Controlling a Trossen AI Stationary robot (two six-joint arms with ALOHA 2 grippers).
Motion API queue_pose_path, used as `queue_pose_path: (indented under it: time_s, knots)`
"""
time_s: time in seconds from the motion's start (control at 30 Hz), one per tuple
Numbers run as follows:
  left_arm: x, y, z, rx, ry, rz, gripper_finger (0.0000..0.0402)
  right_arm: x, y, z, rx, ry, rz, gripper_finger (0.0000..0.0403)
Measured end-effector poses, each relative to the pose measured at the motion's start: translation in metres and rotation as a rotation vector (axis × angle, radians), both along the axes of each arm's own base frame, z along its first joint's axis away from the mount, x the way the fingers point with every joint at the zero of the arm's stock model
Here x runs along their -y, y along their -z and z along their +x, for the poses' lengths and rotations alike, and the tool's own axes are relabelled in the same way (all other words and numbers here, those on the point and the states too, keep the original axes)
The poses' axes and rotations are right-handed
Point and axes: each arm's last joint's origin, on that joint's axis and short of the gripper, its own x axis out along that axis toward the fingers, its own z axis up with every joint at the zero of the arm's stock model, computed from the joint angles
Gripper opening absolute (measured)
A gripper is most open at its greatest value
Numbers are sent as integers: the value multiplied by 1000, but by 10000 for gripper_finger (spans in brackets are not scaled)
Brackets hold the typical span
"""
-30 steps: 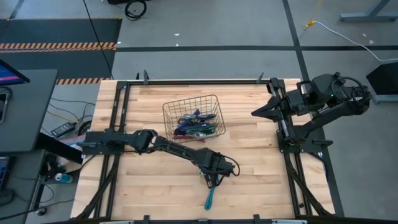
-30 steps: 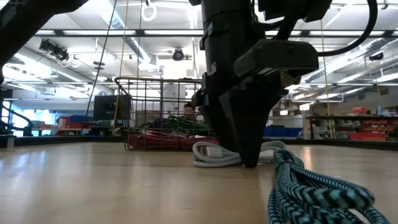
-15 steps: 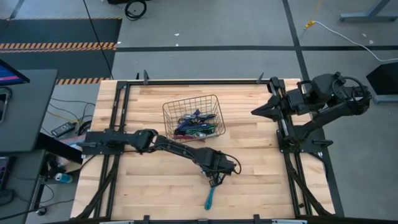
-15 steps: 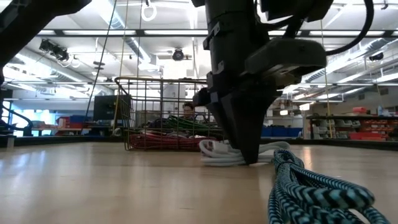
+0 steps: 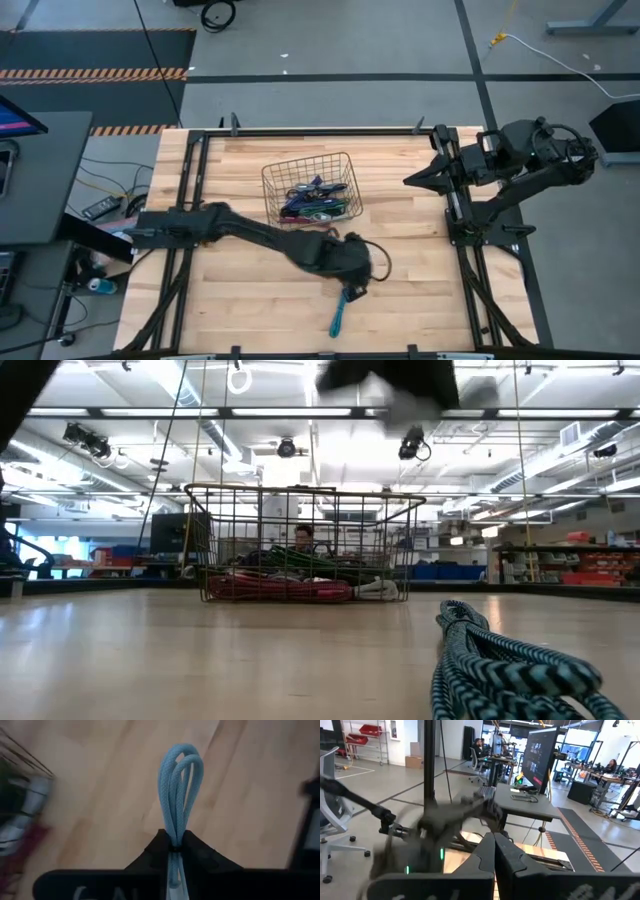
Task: Pick and place USB-C Cables
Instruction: Put the light blue charger cable into the gold wire basket
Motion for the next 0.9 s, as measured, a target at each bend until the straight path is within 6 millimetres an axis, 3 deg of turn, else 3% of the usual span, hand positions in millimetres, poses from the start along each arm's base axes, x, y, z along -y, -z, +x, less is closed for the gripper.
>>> queue_pose_path:
  time_s: [0.2, 0.37, 0.47, 0.7, 0.9]
  knots:
    - [3, -69, -39, 169, -56, 153, 33, 0, 2, 0, -17, 2, -5, 0]
    - [-26, -129, -83, 245, -112, 336, 33, 1, 1, 0, -14, 5, -6, 0]
    - [-51, -150, -103, 225, -128, 435, 33, 1, 1, 0, -13, 21, -2, 0]
    - [-123, -183, -147, 80, -135, 492, 33, 1, 2, 1, -17, 29, 9, 0]
    - [-168, -179, -151, -56, 7, 421, 33, -1, 5, 8, -44, 33, 42, 0]
